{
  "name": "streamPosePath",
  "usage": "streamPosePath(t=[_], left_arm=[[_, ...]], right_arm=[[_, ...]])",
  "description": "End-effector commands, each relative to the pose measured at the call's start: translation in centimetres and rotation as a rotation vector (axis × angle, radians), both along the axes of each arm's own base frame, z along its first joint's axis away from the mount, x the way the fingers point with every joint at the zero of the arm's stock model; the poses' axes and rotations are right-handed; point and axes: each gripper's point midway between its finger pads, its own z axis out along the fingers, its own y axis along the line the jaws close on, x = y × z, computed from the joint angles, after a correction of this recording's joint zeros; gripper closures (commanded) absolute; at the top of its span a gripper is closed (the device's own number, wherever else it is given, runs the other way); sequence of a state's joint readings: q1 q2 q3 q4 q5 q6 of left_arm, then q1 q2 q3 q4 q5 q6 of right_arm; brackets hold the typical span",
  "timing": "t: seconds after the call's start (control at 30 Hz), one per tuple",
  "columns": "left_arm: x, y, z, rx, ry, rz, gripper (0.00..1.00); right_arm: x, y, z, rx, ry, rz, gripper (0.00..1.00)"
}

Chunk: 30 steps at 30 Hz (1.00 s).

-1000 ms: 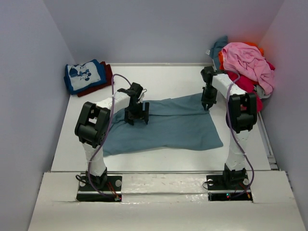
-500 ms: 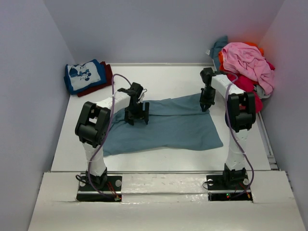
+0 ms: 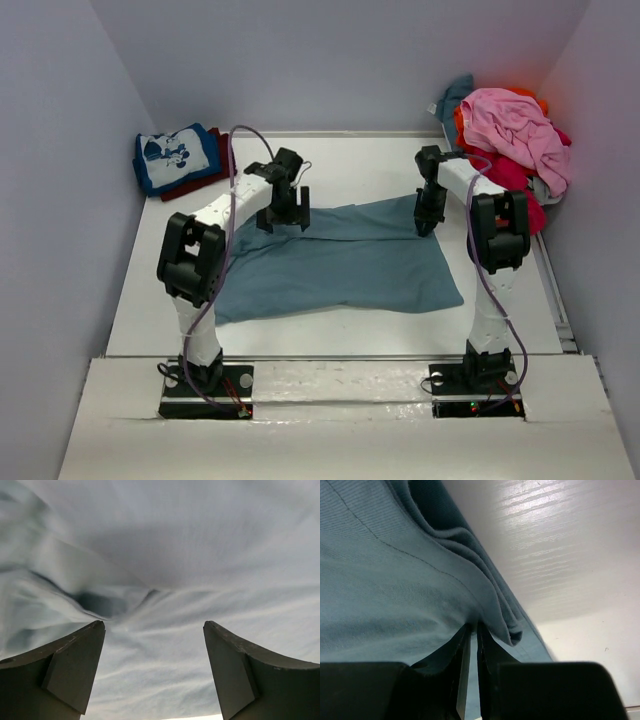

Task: Fold and stack the t-shirts
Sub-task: Fold the flattened tshirt in 1/3 of the way

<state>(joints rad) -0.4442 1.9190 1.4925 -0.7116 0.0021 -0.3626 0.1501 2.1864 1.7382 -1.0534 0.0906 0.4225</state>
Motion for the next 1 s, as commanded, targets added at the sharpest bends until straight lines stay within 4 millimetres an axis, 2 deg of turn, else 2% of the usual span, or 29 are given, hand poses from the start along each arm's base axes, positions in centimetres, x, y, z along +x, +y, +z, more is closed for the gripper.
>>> streamPosePath(t=[0.0, 0.03, 0.13, 0.3, 0.4, 0.5, 0.7, 0.8, 0.97], left_arm=[[3.2, 1.7, 7.8, 0.057, -0.223, 0.109, 0.08], [3.9, 2.3, 9.1, 0.078, -0.269, 0.135, 0.07], [4.1, 2.8, 9.5, 0.104, -0.277, 0.155, 0.07], [2.8, 3.9, 6.1, 0.183, -0.178, 0.17, 0.07], [1.3, 5.1, 3.1, 0.206, -0.094, 0.188, 0.07], [0.4, 5.8, 1.2, 0.156, -0.04, 0.224, 0.07], [0.0, 7.7, -0.1, 0.131, -0.014, 0.267, 0.07], [0.4, 8.6, 0.0, 0.128, -0.025, 0.287, 0.07], [1.0, 8.9, -0.2, 0.131, -0.031, 0.28, 0.07]], right_arm=[[0.6, 0.2, -1.0, 0.019, -0.005, -0.005, 0.84], [0.6, 0.2, -1.0, 0.021, -0.003, -0.005, 0.84], [0.6, 0.2, -1.0, 0.023, -0.007, -0.005, 0.84], [0.7, 0.3, -0.8, 0.025, -0.013, -0.003, 0.84], [0.5, 0.2, -0.7, 0.025, -0.012, -0.004, 0.84], [0.4, 0.2, -0.7, 0.025, -0.012, -0.002, 0.84], [0.2, 0.2, -0.6, 0.024, -0.013, -0.004, 0.84], [0.2, 0.1, -0.4, 0.023, -0.018, -0.004, 0.84], [0.0, 0.1, -0.3, 0.021, -0.017, -0.004, 0.84]])
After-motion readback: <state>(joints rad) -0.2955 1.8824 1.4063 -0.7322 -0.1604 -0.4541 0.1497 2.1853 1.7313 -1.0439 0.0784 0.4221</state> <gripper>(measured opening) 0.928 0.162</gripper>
